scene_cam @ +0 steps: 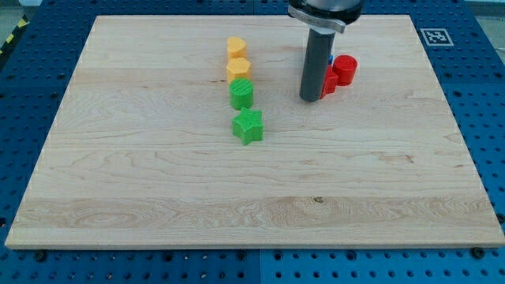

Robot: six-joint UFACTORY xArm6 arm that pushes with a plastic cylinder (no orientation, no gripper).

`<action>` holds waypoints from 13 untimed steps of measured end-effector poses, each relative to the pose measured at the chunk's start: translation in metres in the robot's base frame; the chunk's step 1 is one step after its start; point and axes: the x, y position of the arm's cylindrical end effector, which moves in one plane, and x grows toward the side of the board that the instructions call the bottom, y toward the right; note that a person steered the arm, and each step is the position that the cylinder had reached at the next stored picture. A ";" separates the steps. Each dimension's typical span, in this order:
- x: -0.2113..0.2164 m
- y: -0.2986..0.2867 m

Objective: Push the blue triangle towards top right

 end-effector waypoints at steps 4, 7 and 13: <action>-0.101 0.000; -0.115 0.025; -0.148 0.006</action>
